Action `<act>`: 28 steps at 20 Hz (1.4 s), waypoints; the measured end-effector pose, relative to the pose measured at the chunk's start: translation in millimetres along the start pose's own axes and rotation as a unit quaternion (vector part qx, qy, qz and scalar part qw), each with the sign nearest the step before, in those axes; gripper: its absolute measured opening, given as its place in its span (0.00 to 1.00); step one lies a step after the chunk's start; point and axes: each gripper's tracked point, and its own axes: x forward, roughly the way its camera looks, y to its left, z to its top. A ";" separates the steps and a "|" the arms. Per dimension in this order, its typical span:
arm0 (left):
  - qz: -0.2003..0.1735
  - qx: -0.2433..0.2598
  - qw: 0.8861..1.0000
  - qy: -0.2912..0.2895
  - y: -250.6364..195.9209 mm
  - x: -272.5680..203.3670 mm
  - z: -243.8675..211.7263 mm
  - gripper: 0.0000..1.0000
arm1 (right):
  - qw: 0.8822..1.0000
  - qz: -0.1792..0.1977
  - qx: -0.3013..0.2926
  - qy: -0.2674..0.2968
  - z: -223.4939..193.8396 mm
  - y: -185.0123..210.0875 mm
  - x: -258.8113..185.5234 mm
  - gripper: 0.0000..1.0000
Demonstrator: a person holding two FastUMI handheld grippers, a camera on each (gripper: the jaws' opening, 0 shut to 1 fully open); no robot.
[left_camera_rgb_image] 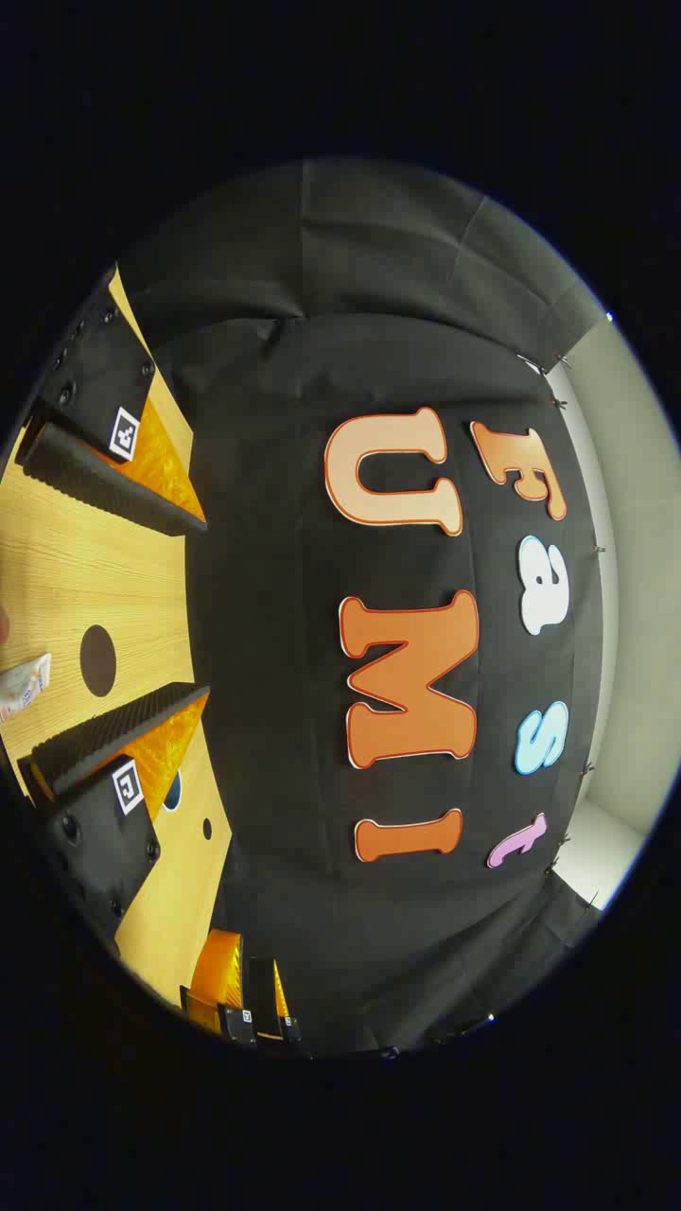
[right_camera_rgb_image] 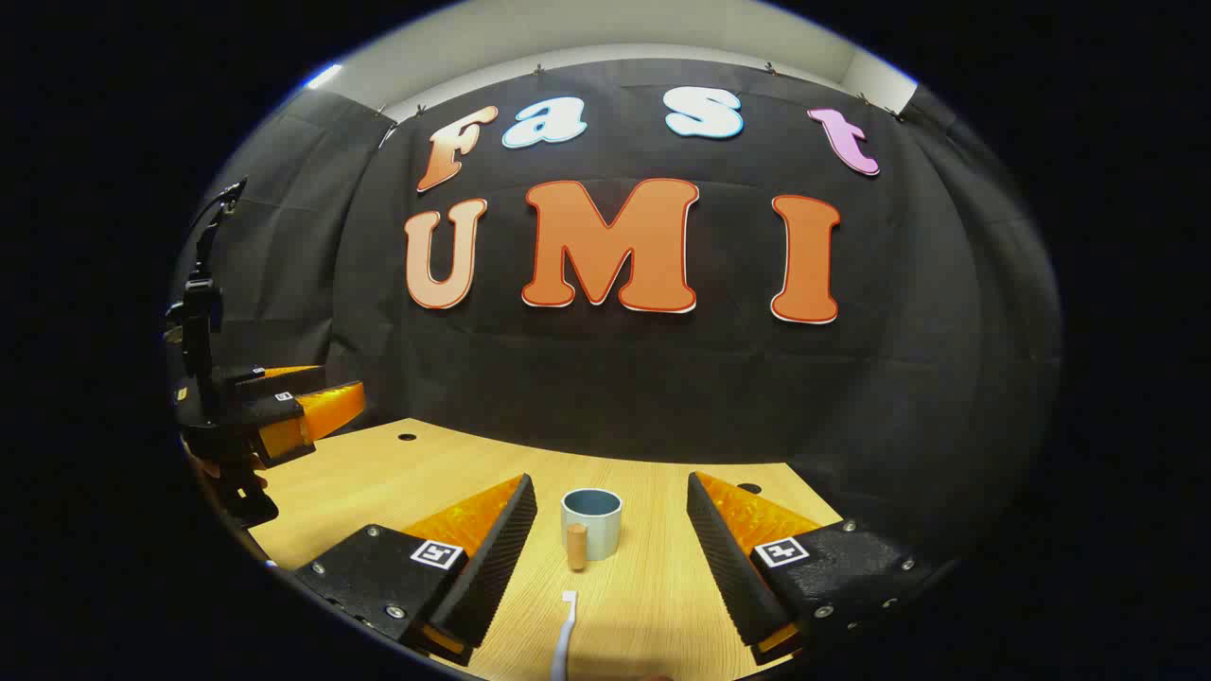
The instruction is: Put the toothbrush and toothpaste on the desktop into the cup, then pick up the cup and place it on the coaster on the desktop.
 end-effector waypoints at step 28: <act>-0.055 -0.016 0.976 0.209 -28.9 -13.4 -98.8 0.99 | 0.989 0.071 0.007 0.127 -41.5 37.0 -10.7 0.88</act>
